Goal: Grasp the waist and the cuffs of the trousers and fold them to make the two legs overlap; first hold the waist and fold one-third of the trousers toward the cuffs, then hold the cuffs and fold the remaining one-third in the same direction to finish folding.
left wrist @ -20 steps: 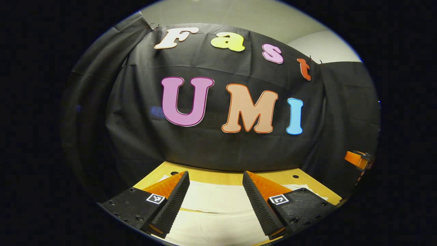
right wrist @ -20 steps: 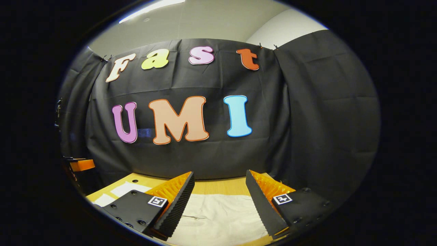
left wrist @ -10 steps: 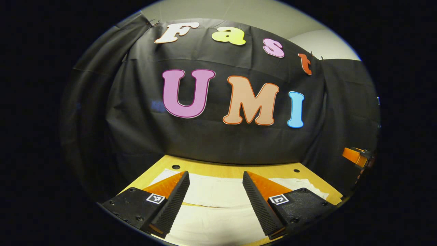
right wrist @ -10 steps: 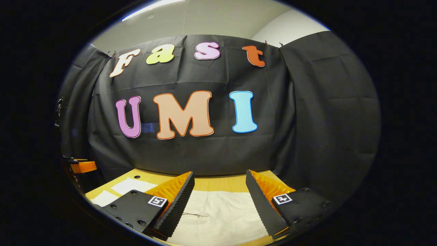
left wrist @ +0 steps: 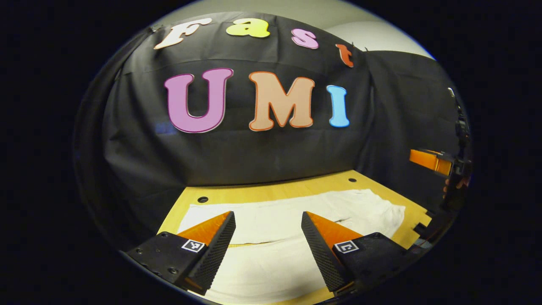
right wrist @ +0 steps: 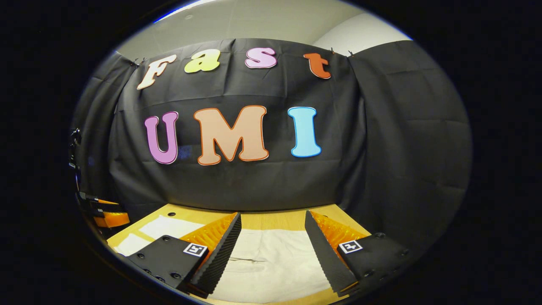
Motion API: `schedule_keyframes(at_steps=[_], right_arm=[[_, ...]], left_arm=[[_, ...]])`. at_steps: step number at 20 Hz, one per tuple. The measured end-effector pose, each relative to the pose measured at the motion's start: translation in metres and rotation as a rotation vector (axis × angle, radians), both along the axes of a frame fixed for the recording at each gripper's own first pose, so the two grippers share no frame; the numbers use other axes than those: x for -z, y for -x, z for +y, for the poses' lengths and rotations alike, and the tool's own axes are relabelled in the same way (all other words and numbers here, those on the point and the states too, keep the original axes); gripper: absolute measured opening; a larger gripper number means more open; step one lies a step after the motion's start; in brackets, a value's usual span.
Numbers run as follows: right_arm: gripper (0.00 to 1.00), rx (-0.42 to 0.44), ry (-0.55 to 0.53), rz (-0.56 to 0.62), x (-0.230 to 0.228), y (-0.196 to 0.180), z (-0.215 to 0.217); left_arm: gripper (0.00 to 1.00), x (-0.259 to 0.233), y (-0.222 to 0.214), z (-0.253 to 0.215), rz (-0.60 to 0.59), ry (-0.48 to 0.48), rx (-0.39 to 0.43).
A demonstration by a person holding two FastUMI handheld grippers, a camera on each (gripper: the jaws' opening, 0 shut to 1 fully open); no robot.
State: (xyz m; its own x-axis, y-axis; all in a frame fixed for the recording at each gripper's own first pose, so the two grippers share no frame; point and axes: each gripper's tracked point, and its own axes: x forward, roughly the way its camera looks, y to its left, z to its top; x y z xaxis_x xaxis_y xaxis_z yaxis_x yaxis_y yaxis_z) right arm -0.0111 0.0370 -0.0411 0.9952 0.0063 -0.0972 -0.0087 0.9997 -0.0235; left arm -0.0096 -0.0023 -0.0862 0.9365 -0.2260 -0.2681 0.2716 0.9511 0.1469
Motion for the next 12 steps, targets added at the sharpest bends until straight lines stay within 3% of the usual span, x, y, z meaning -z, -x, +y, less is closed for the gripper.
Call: schedule_keyframes(at_steps=[6,12], right_arm=[[0.96,0.041,0.013,0.020,0.014,0.017,0.003],[0.97,0.050,0.037,0.049,0.029,0.026,0.012]], left_arm=[[0.94,0.053,0.023,0.008,0.159,-0.110,0.209],[0.95,0.114,0.051,0.031,0.361,-0.283,0.429]])
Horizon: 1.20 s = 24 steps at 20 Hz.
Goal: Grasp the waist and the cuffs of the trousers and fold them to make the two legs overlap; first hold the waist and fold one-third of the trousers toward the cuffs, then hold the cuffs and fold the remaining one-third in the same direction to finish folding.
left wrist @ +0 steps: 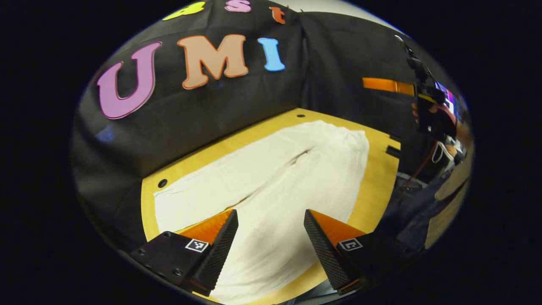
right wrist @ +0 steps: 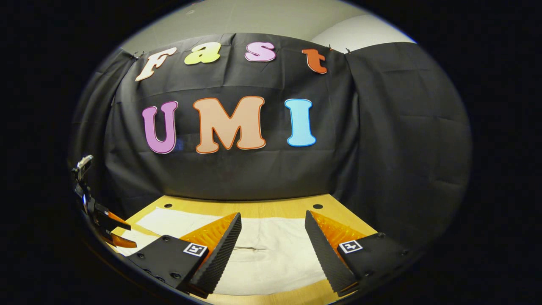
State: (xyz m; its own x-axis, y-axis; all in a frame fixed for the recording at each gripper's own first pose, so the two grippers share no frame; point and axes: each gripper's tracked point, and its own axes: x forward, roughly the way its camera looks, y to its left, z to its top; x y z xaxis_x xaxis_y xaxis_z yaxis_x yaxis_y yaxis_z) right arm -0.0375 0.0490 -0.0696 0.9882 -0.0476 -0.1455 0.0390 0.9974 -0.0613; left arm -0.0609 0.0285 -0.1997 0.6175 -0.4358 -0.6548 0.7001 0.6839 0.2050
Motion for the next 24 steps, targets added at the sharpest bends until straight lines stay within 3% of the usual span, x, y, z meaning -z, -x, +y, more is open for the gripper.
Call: schedule_keyframes(at_steps=[2,3,4,11,24], right_arm=[[0.97,-0.004,0.005,0.003,0.002,-0.001,0.005],[0.97,-0.006,0.009,0.006,0.004,-0.002,0.008],[0.97,-0.008,0.010,0.010,0.006,-0.002,0.010],[0.97,-0.017,0.027,0.053,0.022,-0.003,0.014],[0.96,-0.027,0.041,0.088,0.032,-0.007,0.011]], left_arm=[[0.95,0.024,0.013,0.014,0.070,-0.074,0.078],[0.89,0.038,0.024,0.023,0.111,-0.107,0.105],[0.94,0.049,0.034,0.033,0.153,-0.138,0.125],[0.91,0.099,0.075,0.098,0.359,-0.340,0.235],[0.85,0.136,0.092,0.150,0.490,-0.518,0.295]])
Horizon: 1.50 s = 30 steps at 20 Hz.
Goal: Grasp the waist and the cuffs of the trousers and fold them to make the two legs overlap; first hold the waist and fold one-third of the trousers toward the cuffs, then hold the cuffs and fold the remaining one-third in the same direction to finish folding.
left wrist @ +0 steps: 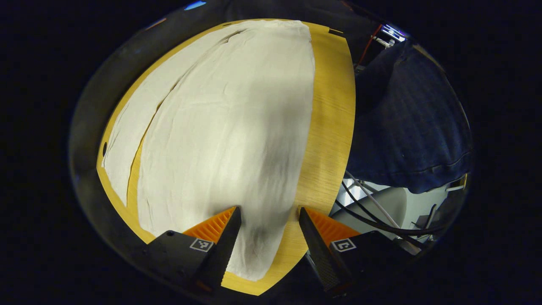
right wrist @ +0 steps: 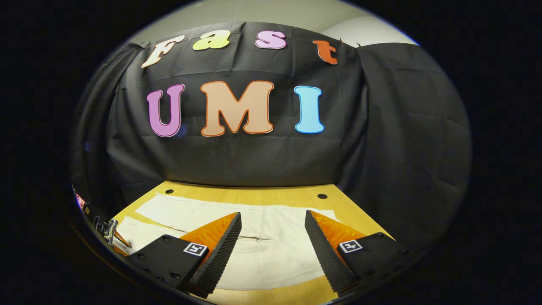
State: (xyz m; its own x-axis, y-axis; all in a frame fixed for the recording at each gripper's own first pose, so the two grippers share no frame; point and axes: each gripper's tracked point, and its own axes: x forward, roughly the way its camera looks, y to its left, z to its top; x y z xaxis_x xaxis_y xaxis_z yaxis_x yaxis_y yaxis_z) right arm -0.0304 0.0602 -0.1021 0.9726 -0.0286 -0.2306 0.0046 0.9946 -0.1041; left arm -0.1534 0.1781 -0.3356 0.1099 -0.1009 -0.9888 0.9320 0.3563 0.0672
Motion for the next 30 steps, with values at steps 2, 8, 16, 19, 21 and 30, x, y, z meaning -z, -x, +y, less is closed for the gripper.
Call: schedule_keyframes(at_steps=[2,8,16,19,21,30], right_arm=[[0.96,-0.004,0.002,0.009,0.002,-0.002,0.000],[0.97,-0.050,0.017,0.035,0.008,-0.008,0.005],[0.98,-0.235,0.053,0.128,0.031,-0.019,0.023],[0.98,-0.334,0.058,0.169,0.043,-0.018,0.030],[0.98,-0.404,0.094,0.206,0.058,-0.020,0.031],[0.98,-0.729,0.382,0.527,0.167,0.003,-0.031]], left_arm=[[0.84,0.002,0.000,0.000,0.011,-0.007,0.005],[0.84,0.002,0.002,0.003,0.040,-0.057,0.019],[0.45,0.005,-0.011,0.002,0.046,-0.114,-0.059],[0.12,0.003,-0.021,0.003,0.028,-0.146,-0.061],[0.00,0.005,-0.020,0.002,0.028,-0.150,-0.044],[0.00,0.006,-0.021,0.002,0.041,-0.181,-0.074]])
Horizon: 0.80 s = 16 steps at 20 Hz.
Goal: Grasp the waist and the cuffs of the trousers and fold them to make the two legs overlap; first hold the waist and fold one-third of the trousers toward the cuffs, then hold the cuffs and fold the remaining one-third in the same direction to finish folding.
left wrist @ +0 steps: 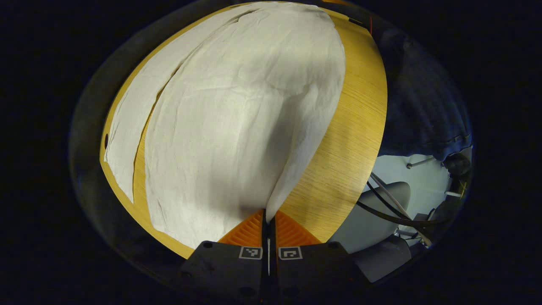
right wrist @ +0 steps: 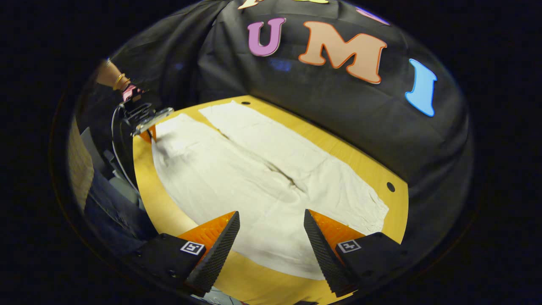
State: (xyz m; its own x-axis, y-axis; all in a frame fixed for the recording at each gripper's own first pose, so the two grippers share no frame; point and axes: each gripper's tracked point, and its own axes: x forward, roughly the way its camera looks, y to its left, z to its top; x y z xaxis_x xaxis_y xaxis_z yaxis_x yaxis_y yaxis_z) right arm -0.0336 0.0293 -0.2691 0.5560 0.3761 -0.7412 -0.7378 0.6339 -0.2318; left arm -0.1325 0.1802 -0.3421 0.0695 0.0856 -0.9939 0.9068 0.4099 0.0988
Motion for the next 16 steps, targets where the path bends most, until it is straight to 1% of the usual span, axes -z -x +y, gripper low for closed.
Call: schedule_keyframes(at_steps=[4,10,13,16], right_arm=[[0.99,-0.113,0.134,0.138,0.036,0.012,-0.045],[0.98,-0.224,0.312,0.314,0.082,0.026,-0.092],[0.98,-0.257,0.375,0.348,0.096,0.026,-0.099],[0.96,-0.273,0.384,0.389,0.098,0.025,-0.097]], left_arm=[[0.00,0.000,-0.001,0.001,0.002,-0.019,-0.001],[0.00,0.005,-0.001,-0.001,-0.026,-0.043,-0.016],[0.00,0.009,0.002,-0.002,-0.039,-0.059,-0.015],[0.00,0.011,0.001,-0.003,-0.044,-0.064,-0.021]])
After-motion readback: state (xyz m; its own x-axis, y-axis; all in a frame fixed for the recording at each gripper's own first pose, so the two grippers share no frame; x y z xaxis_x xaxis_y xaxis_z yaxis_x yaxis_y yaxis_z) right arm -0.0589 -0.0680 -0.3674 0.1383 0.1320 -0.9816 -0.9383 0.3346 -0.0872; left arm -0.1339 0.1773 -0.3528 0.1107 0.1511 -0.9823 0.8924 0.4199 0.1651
